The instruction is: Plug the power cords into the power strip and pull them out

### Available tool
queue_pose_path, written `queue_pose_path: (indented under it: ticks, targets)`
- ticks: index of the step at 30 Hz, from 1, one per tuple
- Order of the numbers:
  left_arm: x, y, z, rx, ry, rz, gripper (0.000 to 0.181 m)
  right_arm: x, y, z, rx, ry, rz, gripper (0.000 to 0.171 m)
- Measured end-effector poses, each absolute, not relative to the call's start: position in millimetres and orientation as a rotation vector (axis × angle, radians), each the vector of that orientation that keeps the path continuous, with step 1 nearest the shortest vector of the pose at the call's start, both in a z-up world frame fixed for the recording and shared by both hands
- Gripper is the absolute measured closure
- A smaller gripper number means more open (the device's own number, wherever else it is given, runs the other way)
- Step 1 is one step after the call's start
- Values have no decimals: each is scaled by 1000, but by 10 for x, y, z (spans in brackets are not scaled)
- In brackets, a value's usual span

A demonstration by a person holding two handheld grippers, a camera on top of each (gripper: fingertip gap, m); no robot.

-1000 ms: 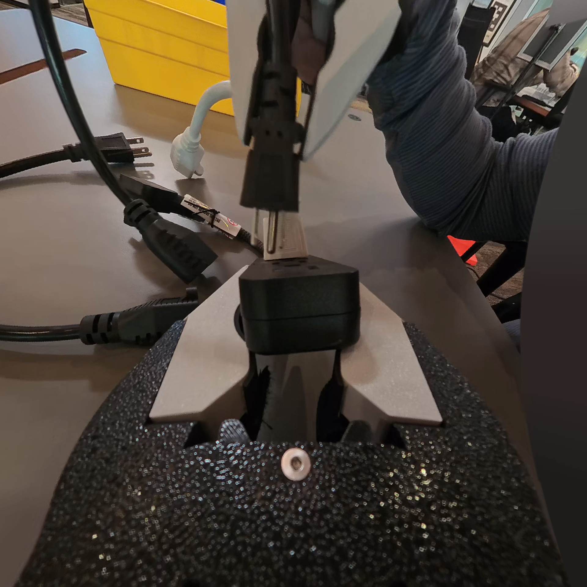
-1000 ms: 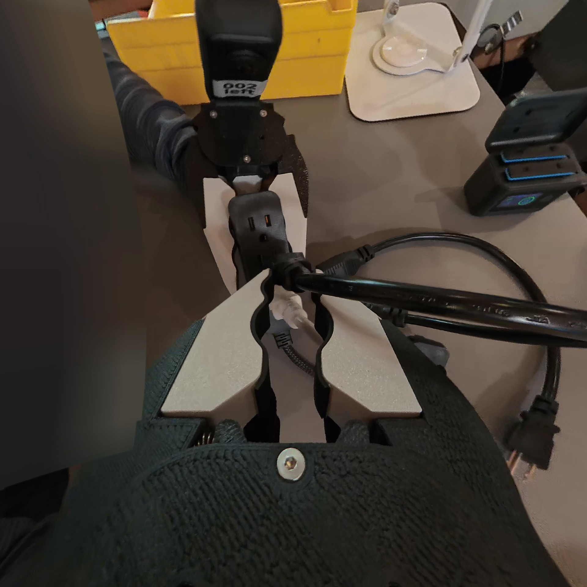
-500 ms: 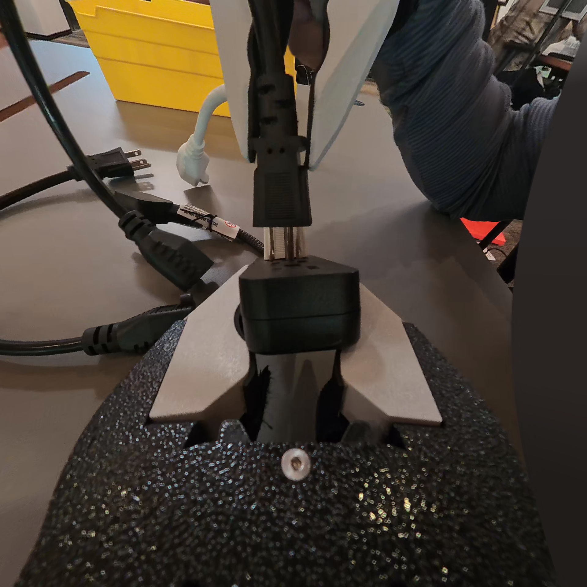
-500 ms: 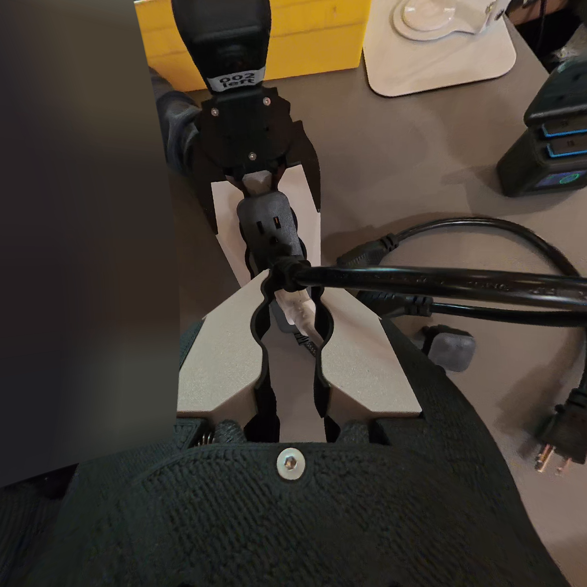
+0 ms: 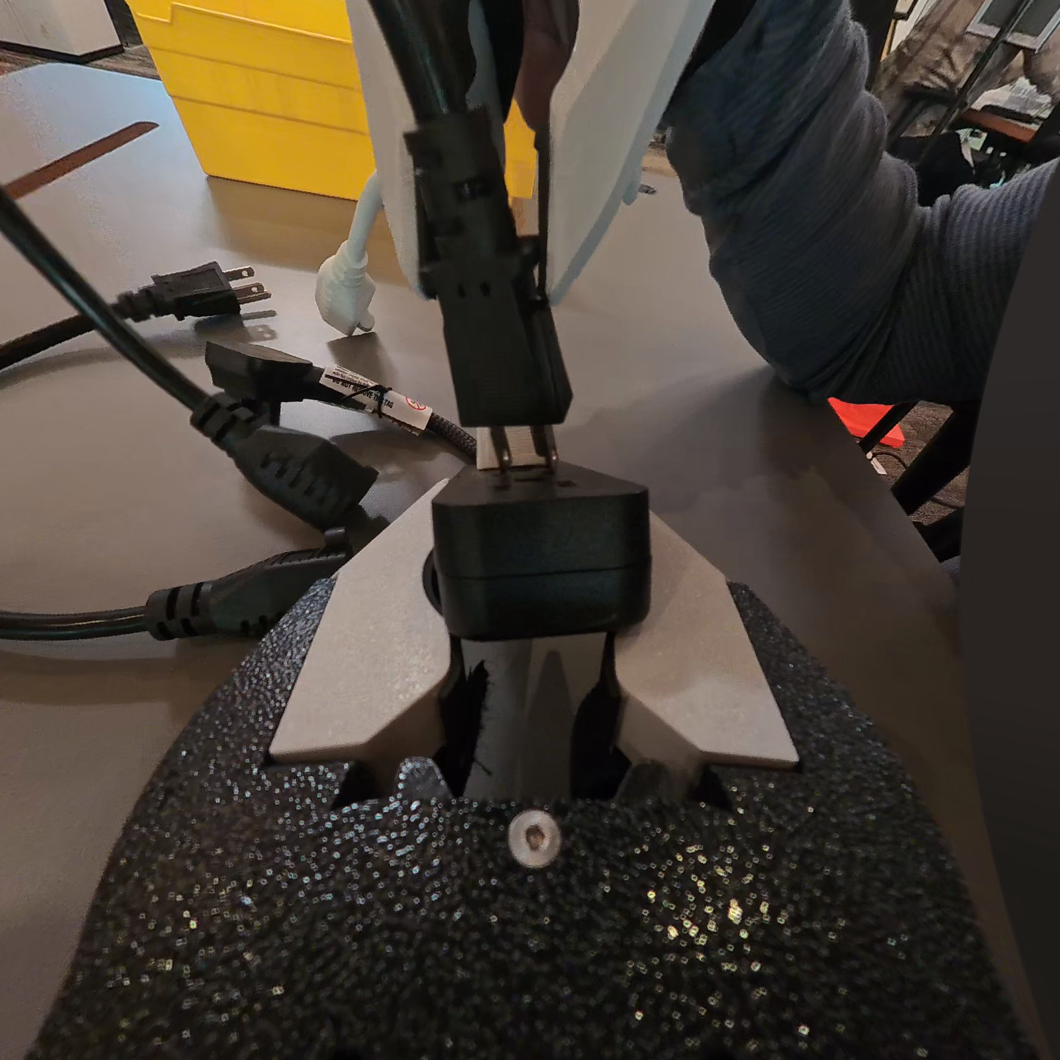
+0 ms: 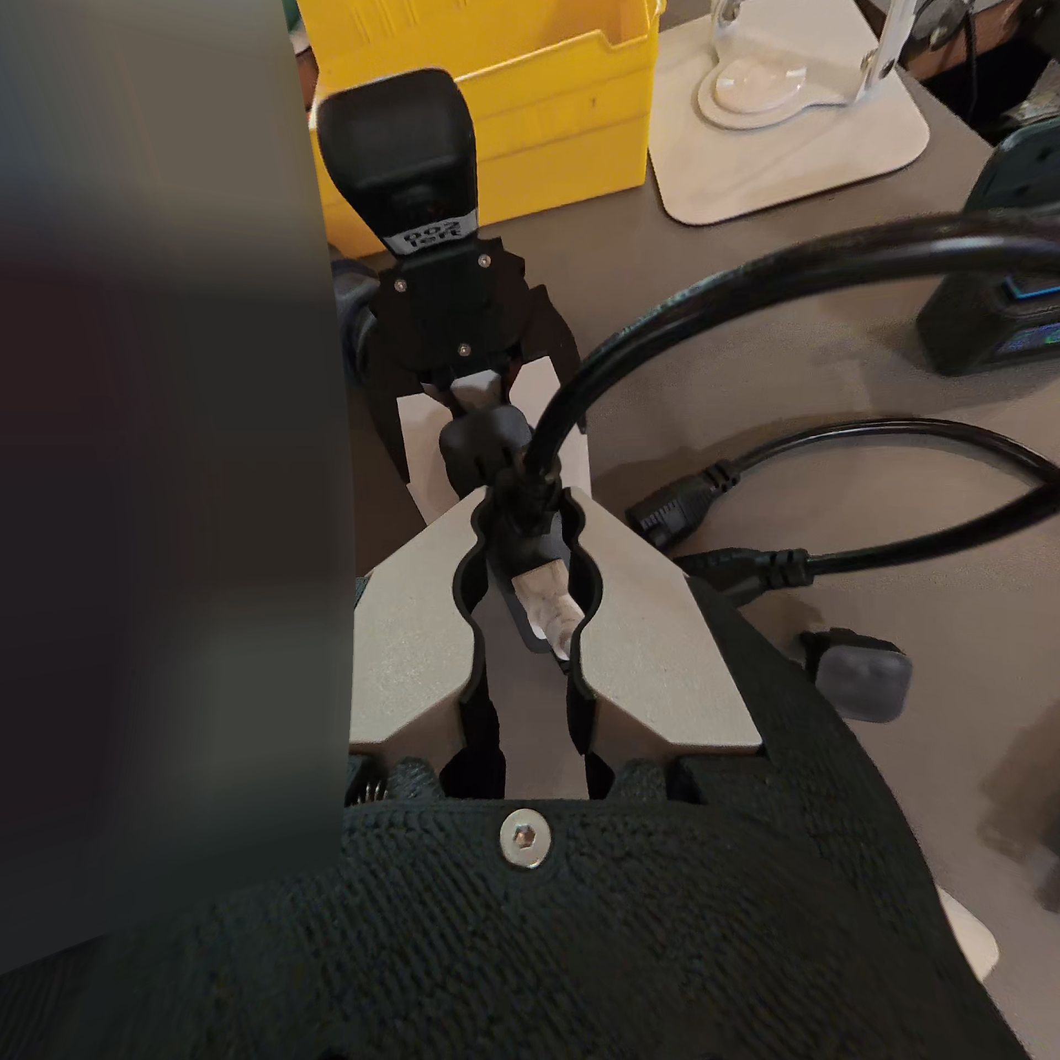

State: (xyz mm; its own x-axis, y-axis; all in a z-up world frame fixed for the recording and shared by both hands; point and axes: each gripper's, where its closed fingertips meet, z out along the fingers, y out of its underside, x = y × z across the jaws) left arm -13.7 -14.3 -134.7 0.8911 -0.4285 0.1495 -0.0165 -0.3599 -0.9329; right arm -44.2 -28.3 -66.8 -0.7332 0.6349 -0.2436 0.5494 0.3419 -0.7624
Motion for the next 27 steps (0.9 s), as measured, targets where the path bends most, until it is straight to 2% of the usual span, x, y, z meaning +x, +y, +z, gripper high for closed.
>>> queue_pose_path:
  ticks: [22, 27]
  targets:
    - [-144, -138, -1342, -1901, 319, -458, 133, -238, -91, -769, -762, -2604, 1063, 150]
    - [-148, -138, -1341, -1901, 315, -465, 133, -398, -141, -717, -873, -2531, 1195, 150]
